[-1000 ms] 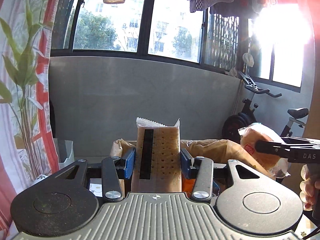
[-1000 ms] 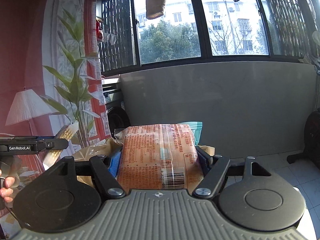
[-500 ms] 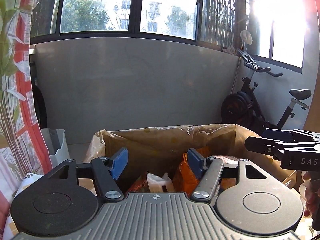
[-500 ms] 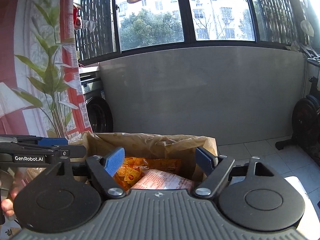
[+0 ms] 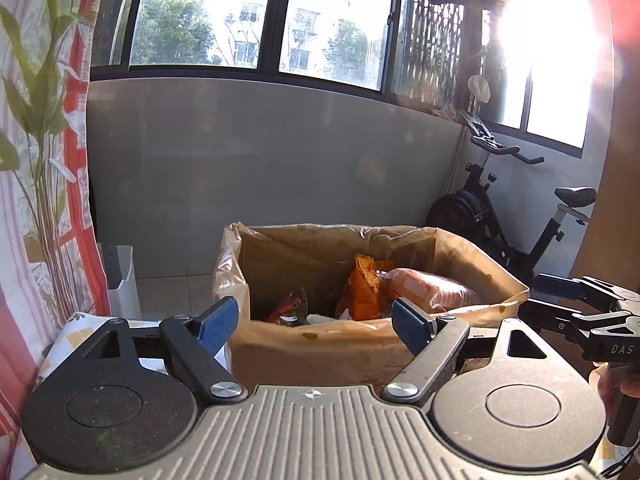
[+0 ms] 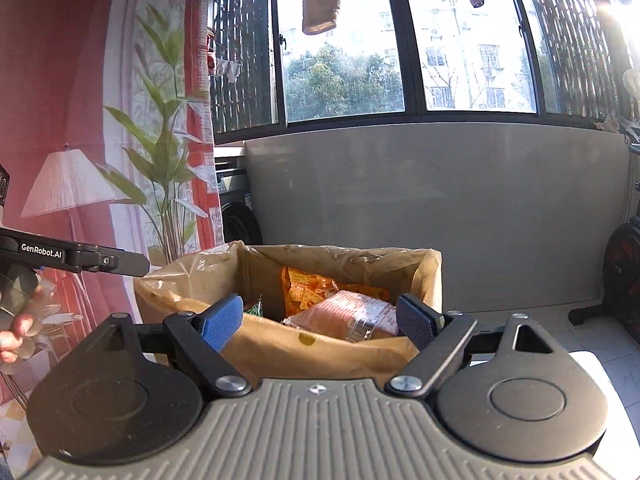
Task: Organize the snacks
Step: 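Open the left gripper to drop the cracker packet while right drops biscuits, then move both open grippers back down to the snack pile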
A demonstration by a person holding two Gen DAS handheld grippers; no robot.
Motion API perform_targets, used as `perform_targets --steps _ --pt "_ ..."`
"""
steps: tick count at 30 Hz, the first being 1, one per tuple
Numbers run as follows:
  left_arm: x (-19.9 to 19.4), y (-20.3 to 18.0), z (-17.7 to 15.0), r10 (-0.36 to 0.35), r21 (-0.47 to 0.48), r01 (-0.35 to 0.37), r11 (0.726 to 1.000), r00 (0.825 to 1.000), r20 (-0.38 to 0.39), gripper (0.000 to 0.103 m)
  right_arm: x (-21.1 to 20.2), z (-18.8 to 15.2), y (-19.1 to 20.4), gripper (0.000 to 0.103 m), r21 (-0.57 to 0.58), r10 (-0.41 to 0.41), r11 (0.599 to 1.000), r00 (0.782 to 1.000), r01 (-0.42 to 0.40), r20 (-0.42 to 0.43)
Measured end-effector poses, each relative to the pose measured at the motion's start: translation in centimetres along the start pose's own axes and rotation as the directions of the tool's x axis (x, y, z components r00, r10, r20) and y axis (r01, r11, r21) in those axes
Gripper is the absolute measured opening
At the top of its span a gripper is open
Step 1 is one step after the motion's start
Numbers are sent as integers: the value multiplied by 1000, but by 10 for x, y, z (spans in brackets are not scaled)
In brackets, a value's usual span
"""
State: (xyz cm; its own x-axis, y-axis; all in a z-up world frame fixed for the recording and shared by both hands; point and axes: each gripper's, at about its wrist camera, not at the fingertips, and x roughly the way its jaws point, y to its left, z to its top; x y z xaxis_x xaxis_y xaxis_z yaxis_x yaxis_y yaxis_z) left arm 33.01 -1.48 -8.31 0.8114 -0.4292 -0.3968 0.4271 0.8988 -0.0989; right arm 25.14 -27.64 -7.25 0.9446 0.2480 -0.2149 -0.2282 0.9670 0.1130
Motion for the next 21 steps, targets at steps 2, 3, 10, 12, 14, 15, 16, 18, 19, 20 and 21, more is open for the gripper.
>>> perform_targets --steps 2,3,10,12,14,15,16,18,19,20,21 --pt "-4 7 -15 -11 -41 10 999 999 -30 85 -10 -11 4 86 -10 0 1000 1000 0 -2" --pt "-5 10 -22 -13 -53 11 999 999 -42 85 -14 -17 5 86 -12 0 1000 1000 0 -3" --pt "-3 28 -59 37 -119 -51 992 993 -114 84 -22 -59 6 76 -6 -37 999 997 36 -66" --pt "-1 31 -67 51 -135 -68 989 991 -126 84 -15 -70 4 68 -5 -37 999 993 36 -109" --pt "2 33 -71 51 -162 -71 984 991 -124 84 -7 -83 3 57 -4 -30 1000 988 29 -152" --pt "3 33 -72 48 -173 -69 982 992 -121 84 -1 -90 3 52 0 -24 1000 983 24 -180" --pt "6 33 -73 47 -180 -68 981 992 -120 84 6 -98 2 48 8 -14 1000 978 16 -210" --pt "10 30 -75 43 -182 -65 981 991 -123 84 20 -117 3 41 12 -2 1000 961 6 -276" --pt "11 29 -76 38 -186 -62 981 991 -127 84 27 -126 4 40 12 -1 1000 952 5 -305" --pt "14 28 -78 33 -194 -59 979 990 -135 84 34 -134 6 40 15 4 1000 944 1 -330" --pt "14 27 -80 32 -198 -61 978 989 -145 84 39 -140 7 40 18 8 1000 938 -2 -347"
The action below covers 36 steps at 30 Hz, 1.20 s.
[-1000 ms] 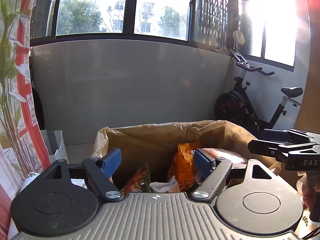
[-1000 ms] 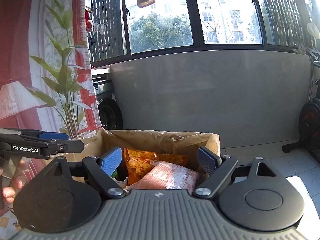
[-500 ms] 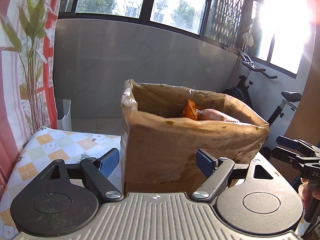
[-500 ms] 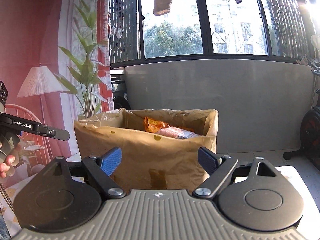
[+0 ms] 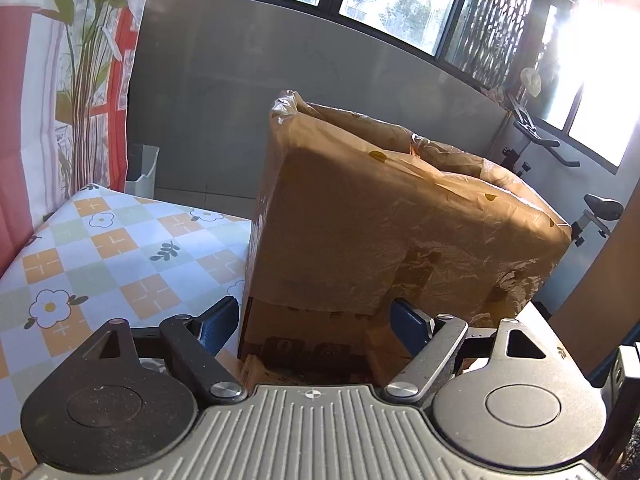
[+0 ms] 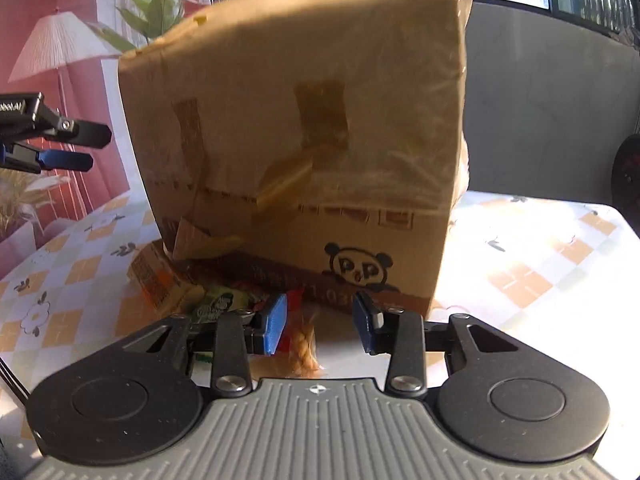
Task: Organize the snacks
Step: 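Move both open grippers back down to the snack pile, then close the right gripper on the small clear nut packet, then lower the left gripper onto the cream wafer bar packet and close while right holds nuts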
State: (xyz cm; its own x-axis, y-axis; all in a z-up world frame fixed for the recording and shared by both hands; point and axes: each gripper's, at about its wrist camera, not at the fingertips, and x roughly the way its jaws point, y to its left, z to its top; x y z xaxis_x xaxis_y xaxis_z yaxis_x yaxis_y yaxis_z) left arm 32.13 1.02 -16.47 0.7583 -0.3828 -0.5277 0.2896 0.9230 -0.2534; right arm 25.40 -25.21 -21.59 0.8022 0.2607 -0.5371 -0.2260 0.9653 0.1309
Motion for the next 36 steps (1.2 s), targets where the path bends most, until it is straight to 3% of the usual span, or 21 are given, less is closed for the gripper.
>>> perform_targets --steps 5,7,16,21,24,36 --pt "10 -1 -10 26 6 -26 1000 998 -52 84 22 -14 3 36 -11 5 1000 998 -6 -56" --pt "14 0 -14 38 5 -38 999 996 -75 84 23 -19 -1 18 0 4 1000 998 -4 -69" --pt "47 -3 -34 108 -82 -125 989 976 -191 84 10 -24 -17 18 68 8 998 1000 -7 -28" --pt "69 -15 -35 187 -43 -200 979 959 -213 84 11 -23 -13 18 42 26 999 999 -25 -27" --pt "83 -23 -40 244 45 -241 970 941 -236 84 12 -23 -11 18 31 30 999 999 -29 -24" --pt "48 0 -69 248 21 -252 967 926 -285 87 15 -23 -12 18 41 40 998 999 -39 -31"
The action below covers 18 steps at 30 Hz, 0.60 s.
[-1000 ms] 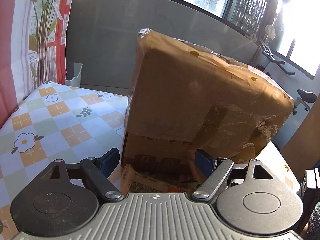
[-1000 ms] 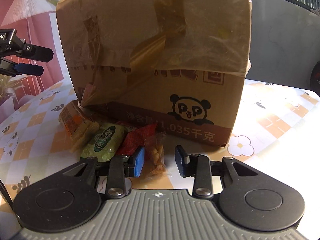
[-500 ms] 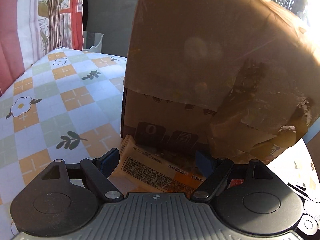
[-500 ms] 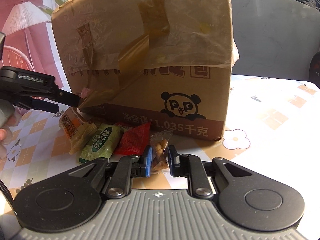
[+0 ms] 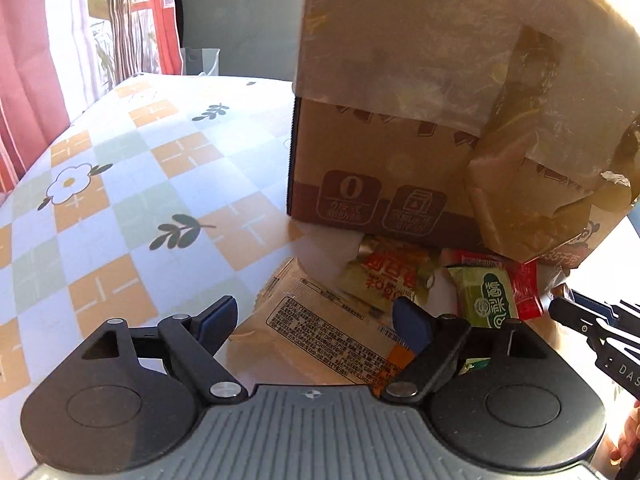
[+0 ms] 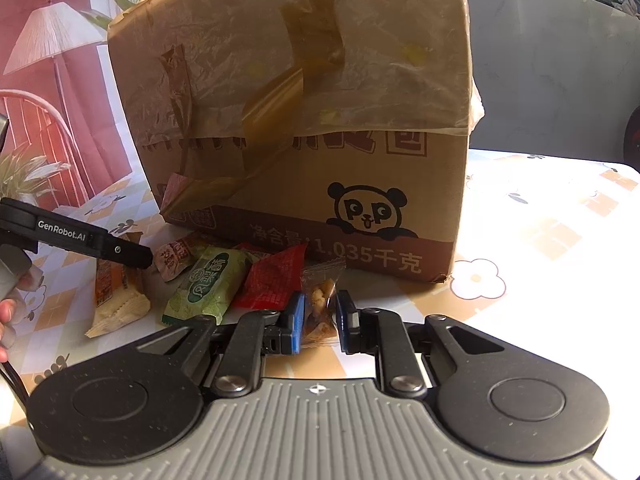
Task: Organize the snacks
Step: 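Lower the left gripper onto the cream wafer bar packet and close while right holds nuts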
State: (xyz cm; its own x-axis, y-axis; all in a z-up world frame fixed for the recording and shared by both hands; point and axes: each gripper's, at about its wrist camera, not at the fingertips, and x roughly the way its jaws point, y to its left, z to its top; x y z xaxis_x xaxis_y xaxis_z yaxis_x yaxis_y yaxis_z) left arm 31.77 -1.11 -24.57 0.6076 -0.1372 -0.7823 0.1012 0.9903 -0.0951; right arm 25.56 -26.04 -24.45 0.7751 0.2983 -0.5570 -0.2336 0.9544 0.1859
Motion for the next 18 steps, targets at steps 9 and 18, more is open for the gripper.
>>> perform_targets --steps 9,18 --pt "-21 18 -17 14 -84 -19 996 998 -56 87 1 1 -1 18 3 3 1000 1000 -3 -5" --pt "-47 39 -17 -5 -231 -9 973 998 -61 87 1 0 0 18 2 4 1000 1000 -4 -4"
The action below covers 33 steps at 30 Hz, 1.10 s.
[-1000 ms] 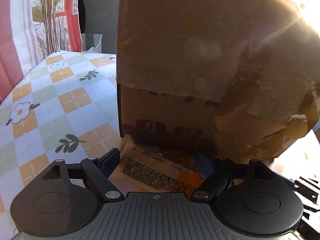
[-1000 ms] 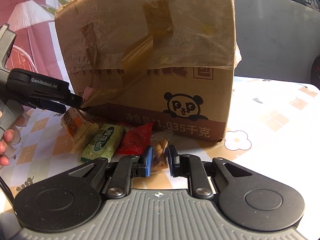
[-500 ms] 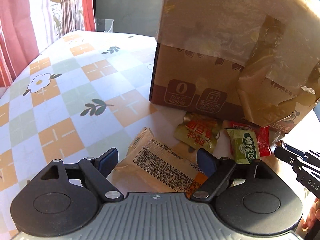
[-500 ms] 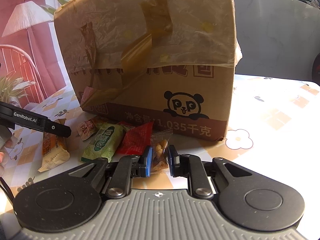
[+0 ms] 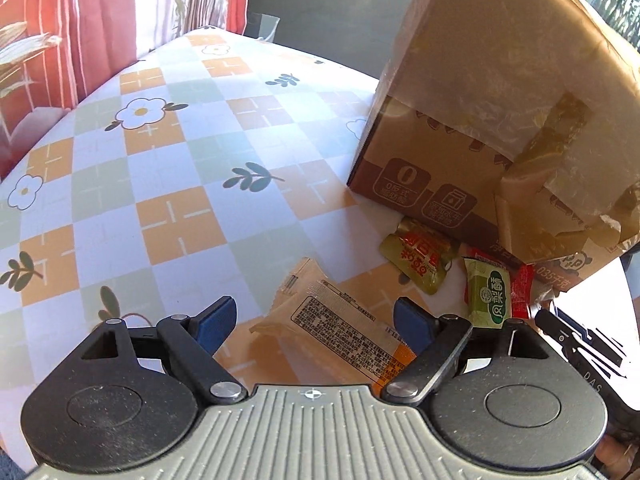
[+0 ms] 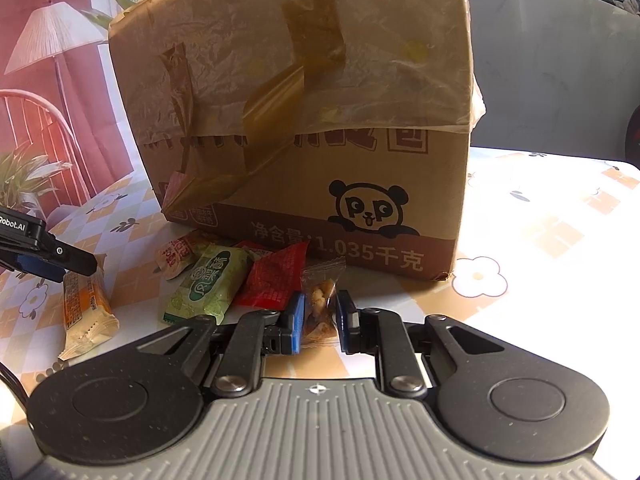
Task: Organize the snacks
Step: 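Lower the left gripper onto the cream wafer bar packet and close while right holds nuts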
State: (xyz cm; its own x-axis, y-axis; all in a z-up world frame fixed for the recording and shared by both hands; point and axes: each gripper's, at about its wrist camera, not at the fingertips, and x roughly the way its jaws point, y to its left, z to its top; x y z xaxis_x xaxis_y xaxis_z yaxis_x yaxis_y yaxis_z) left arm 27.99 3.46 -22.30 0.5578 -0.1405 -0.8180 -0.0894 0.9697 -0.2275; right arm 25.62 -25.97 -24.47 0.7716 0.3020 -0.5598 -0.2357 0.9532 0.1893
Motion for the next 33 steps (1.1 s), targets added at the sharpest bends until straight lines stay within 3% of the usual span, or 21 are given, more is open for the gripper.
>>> perform_targets --steps 5,10,17,22,26,30,33 --pt "-8 10 -1 -65 -118 60 991 997 -38 87 -1 0 1 18 -1 0 1000 1000 0 -1" --pt "13 7 -3 -134 -219 114 969 988 -75 87 -1 0 1 18 -1 0 1000 1000 0 -1" --pt "41 -32 4 -120 18 121 992 992 -42 85 -1 -1 2 18 -1 -4 1000 1000 4 -3" --pt "51 -62 -5 -69 273 65 960 998 6 84 -1 -1 1 18 8 -7 1000 1000 7 -2" --pt "49 -68 -17 -55 340 32 940 997 58 81 1 -1 0 18 8 -5 1000 1000 5 -6" --pt "44 -61 -26 -28 351 -16 936 992 120 57 6 0 3 19 -10 -3 1000 1000 3 -20" --pt "44 -54 -20 -61 326 21 945 992 111 41 6 0 3 19 -10 -2 1000 1000 2 -19"
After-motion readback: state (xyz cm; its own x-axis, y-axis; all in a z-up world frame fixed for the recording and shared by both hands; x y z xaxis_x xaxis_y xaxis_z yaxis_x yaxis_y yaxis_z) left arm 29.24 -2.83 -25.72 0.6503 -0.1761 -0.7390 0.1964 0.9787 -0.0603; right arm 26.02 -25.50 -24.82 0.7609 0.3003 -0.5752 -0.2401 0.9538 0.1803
